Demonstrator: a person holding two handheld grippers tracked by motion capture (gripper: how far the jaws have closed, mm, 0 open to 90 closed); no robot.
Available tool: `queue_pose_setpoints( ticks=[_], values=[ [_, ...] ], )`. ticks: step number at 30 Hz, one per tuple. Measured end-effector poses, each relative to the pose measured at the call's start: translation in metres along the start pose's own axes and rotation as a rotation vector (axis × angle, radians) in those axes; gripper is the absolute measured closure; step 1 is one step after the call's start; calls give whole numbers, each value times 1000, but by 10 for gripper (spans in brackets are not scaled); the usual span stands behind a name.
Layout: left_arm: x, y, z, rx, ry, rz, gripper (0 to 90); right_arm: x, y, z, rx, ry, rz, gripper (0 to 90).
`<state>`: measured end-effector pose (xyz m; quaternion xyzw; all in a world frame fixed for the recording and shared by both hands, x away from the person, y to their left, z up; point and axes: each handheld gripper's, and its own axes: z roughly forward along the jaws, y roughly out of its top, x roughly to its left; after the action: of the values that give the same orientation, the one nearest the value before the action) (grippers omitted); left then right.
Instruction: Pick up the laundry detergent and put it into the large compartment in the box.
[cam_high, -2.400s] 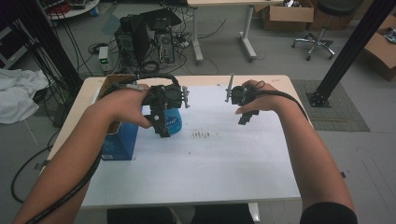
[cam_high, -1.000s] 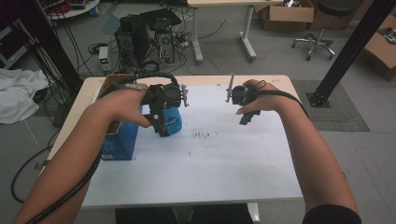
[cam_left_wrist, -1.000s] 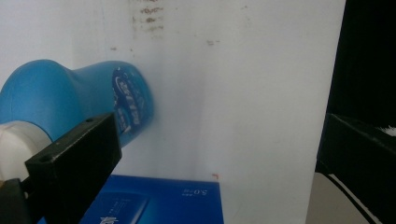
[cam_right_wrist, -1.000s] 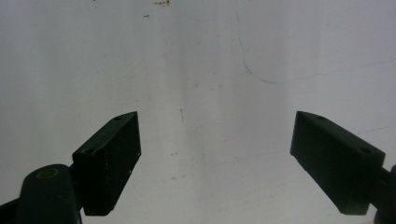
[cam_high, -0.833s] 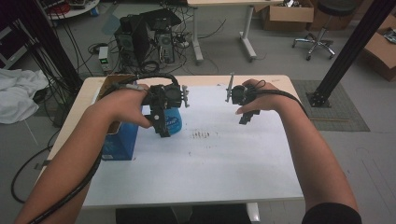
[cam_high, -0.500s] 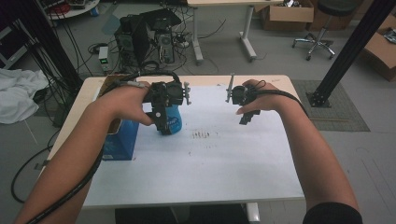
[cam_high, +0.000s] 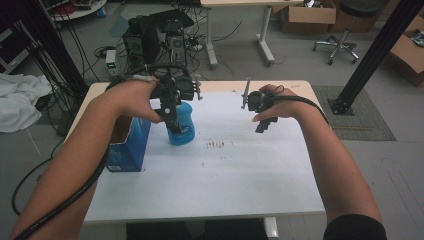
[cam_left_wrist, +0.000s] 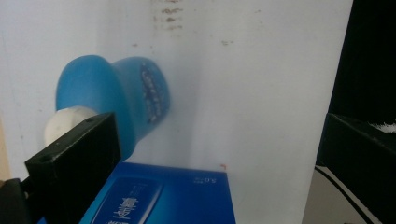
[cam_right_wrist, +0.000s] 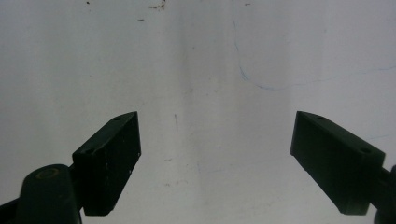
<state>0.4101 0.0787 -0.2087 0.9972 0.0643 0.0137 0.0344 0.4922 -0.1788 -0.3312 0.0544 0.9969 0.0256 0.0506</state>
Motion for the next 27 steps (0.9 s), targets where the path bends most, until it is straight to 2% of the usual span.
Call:
queue_pose_setpoints(
  ticks=[8,16,20,27],
  values=[
    [16,-8,-8,-32,16,-51,3,1,3,0,-6,-5,-22,165],
    [33,-14,-11,-60,15,-102,1,1,0,-2,-6,-7,-12,165],
    [40,-17,-10,-76,14,-131,1,1,-1,-4,-7,-13,-7,165],
    [50,-20,-1,-75,4,-157,1,2,-1,-4,-9,-15,-13,165]
  ],
)
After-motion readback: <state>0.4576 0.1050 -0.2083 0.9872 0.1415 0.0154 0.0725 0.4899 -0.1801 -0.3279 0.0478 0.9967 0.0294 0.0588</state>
